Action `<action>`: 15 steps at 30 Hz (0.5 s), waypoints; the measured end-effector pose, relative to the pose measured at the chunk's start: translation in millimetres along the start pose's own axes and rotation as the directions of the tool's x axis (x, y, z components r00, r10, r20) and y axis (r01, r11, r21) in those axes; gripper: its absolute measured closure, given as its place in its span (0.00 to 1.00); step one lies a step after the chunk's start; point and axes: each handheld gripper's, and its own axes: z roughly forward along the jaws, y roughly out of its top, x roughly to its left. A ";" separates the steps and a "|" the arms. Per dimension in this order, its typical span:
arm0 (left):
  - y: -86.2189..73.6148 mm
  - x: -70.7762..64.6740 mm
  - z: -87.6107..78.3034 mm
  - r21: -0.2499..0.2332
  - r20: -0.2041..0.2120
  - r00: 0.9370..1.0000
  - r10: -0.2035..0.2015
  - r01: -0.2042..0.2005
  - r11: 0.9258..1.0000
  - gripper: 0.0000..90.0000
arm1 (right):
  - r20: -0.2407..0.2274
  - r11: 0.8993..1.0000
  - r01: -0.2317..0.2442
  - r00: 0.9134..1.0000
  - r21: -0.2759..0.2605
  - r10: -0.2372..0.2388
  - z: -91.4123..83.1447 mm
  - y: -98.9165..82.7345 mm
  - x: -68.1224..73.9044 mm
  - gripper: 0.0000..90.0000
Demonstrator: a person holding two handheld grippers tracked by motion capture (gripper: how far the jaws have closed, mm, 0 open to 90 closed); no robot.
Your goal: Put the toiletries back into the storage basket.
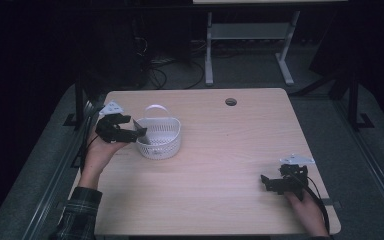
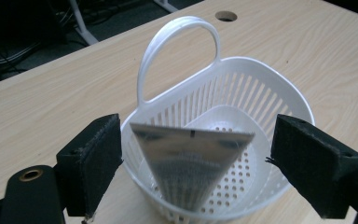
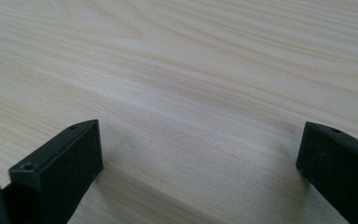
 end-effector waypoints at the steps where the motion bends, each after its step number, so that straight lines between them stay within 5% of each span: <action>1: -0.8 -0.1 -2.8 -0.003 0.001 1.000 -0.001 0.001 1.000 0.17 | 0.000 1.000 0.000 1.000 0.000 0.000 0.0 0.0 0.0 0.00; 15: -25.0 -8.5 -27.4 -0.001 -0.002 1.000 0.011 -0.011 1.000 0.17 | 0.000 1.000 -0.001 1.000 0.000 0.001 0.0 0.0 0.1 0.00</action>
